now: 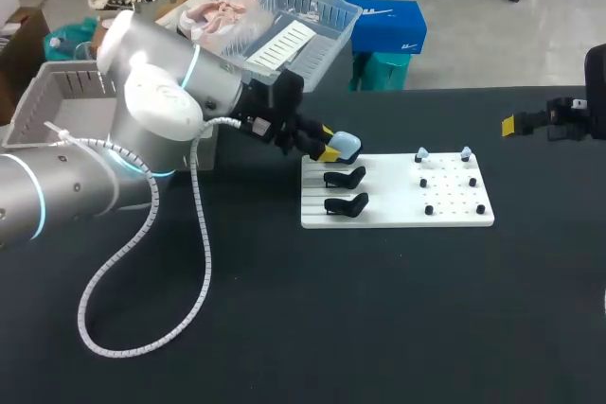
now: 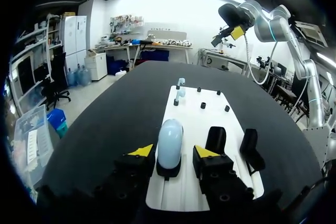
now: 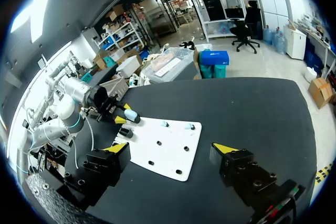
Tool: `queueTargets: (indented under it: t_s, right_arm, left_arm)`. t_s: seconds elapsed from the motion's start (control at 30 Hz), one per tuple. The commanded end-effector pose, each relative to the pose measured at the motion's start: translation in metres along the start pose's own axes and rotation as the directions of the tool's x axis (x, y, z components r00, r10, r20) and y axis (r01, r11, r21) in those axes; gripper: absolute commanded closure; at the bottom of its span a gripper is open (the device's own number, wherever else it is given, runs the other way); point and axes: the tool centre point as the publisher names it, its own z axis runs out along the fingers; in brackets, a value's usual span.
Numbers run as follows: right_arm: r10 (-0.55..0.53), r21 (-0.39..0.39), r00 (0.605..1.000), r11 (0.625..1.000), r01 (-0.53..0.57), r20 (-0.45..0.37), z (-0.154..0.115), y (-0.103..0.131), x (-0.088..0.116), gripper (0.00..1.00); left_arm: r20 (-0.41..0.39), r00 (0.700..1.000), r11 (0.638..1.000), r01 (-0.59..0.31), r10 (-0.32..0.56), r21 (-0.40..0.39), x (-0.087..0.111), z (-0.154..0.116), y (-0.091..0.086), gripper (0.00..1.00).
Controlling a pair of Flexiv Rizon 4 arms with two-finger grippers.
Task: Pick up each earbud case from the left stands, insert the matching earbuds, close the lid, and place the case in the box.
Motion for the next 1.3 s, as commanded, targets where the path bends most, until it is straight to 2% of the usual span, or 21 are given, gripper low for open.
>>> queueTargets:
  t_s: [0.03,0.4,1.1,1.2,1.27,1.3]
  right_arm:
    - [-0.002,-0.005,1.000,1.000,0.002,-0.001,0.0002,-0.0014,-0.0001,0.00]
    - [-0.002,-0.005,1.000,1.000,0.002,-0.001,0.0002,-0.0014,-0.0001,0.00]
    - [-0.002,-0.005,1.000,1.000,0.002,-0.001,0.0002,-0.0014,-0.0001,0.00]
    - [-0.002,-0.005,1.000,1.000,0.002,-0.001,0.0002,-0.0014,-0.0001,0.00]
    - [-0.002,-0.005,1.000,1.000,0.002,-0.001,0.0002,-0.0014,-0.0001,0.00]
    - [-0.002,-0.005,1.000,1.000,0.002,-0.001,0.0002,-0.0014,-0.0001,0.00]
  left_arm:
    - [-0.002,1.000,1.000,-0.001,0.001,0.010,-0.0002,0.0022,0.0030,0.52]
    - [-0.004,1.000,1.000,0.006,-0.006,0.009,-0.0012,0.0049,0.0034,0.54]
    - [-0.003,1.000,1.000,0.016,-0.016,-0.008,-0.0002,0.0094,0.0048,0.76]
    - [0.001,1.000,1.000,0.019,-0.019,-0.010,-0.0008,0.0085,0.0057,0.80]
    - [0.005,1.000,1.000,0.019,-0.019,-0.010,-0.0018,0.0067,0.0057,0.98]
    - [0.007,1.000,1.000,0.019,-0.018,-0.009,-0.0022,0.0054,0.0051,1.00]
